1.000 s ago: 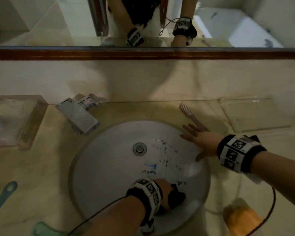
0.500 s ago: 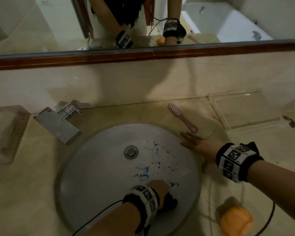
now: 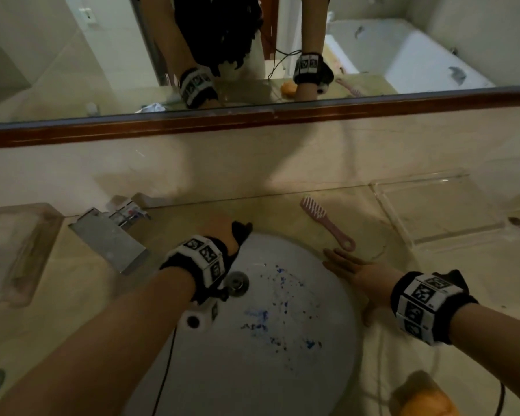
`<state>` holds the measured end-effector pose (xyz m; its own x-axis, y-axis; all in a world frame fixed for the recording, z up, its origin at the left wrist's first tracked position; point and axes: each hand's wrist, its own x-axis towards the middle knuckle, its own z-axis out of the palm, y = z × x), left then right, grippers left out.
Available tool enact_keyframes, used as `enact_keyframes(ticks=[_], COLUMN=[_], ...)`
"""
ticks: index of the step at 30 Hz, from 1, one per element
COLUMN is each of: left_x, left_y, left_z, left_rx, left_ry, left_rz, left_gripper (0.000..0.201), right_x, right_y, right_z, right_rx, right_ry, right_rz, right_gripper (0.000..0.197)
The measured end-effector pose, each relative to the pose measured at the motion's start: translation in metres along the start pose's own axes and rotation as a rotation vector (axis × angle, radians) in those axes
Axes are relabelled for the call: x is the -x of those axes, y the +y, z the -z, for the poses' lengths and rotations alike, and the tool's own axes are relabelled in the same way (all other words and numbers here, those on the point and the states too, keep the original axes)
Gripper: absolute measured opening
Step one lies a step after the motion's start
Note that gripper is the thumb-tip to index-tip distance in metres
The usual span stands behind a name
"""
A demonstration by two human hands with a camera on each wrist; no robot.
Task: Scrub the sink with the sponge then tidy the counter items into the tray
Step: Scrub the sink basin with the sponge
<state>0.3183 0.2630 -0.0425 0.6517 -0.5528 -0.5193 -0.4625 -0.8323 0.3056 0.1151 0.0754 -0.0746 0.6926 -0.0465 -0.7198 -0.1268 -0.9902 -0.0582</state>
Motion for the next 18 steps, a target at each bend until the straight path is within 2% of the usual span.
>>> enact_keyframes(ticks=[3,7,9,12,18], left_x=[-0.018,-0.041,-0.050,-0.056,-0.040], left_y=[-0.002,0.012,0.026,0.047,0.070], left_z=[-0.035,-0.084,-0.098,-0.113,-0.150], left_rx=[0.153,0.209,0.246,0.296,0.161], left_ry=[0.070,0.083,0.091,0.060,-0.060], left_rz=[0.026,0.055,0.096,0.083,-0.143], left_gripper=[0.038,0.040,0.037,0.031,0.027], right_x=[-0.001,-0.001,0.001,0.003,-0.002], right_y=[0.002,0.003,0.004,0.003,0.002], right_z=[-0.001,-0.001,-0.001,0.001,0.000], right_rx=[-0.023,-0.052,-0.077,-0.106,-0.080], right_ry=[0.000,0.030,0.040,0.041,0.020], right_rz=[0.002,0.009,0.007,0.003,-0.020], right_gripper=[0.131,0.130,0.130,0.131,0.136])
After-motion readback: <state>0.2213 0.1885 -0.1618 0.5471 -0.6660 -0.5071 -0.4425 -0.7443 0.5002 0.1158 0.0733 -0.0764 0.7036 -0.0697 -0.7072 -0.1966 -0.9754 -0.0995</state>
